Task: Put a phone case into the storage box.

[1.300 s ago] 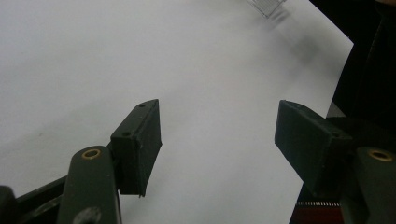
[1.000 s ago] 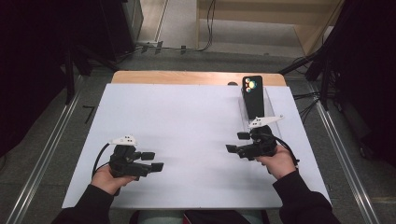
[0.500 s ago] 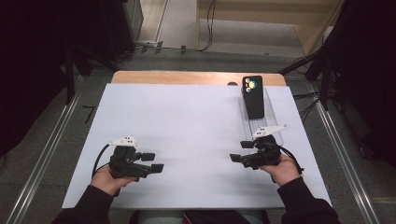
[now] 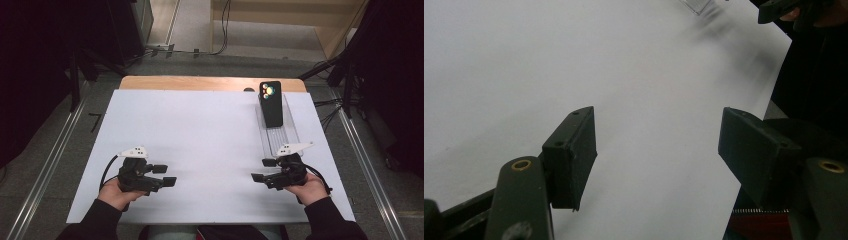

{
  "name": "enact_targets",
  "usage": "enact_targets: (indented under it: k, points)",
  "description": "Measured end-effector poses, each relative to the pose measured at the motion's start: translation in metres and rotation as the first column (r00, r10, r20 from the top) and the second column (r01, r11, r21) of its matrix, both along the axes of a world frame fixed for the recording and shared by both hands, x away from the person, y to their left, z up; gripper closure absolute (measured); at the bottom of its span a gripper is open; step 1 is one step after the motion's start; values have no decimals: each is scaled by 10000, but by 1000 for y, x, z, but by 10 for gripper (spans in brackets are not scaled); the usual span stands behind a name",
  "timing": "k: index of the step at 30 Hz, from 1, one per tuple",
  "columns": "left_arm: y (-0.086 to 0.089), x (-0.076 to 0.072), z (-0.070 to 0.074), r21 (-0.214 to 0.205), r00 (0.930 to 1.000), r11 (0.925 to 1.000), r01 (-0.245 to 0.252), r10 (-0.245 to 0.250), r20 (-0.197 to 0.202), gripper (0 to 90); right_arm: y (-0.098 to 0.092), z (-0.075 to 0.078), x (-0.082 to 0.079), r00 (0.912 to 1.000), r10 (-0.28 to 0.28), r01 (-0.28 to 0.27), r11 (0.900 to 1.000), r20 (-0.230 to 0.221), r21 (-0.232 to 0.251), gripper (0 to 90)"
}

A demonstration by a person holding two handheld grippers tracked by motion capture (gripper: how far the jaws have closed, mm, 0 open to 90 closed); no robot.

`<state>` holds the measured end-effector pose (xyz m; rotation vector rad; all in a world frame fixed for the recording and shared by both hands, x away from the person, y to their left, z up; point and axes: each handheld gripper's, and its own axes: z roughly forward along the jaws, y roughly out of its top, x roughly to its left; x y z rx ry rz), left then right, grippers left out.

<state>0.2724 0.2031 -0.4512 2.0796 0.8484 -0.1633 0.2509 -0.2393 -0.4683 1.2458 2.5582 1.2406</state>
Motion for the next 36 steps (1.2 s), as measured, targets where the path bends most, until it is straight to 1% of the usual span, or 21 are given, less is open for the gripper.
enact_targets:
  k: [2,9,16,36]
  points:
    - [-1,0,0,-49,10000,10000,-17,17,11,324,-2,-1,-2,10000,31,-31,10000,-2,44,231]
    - [-1,-1,0,-20,10000,10000,73,-73,42,324,-11,-2,-7,10000,-22,22,9998,-33,199,231]
    - [-2,0,0,14,9999,9999,129,-129,40,324,-19,-4,-10,9999,-110,110,9999,-33,40,231]
    - [-1,0,-1,-3,9999,9999,136,-136,-3,324,-18,-5,-9,10000,-19,19,10000,24,-16,231]
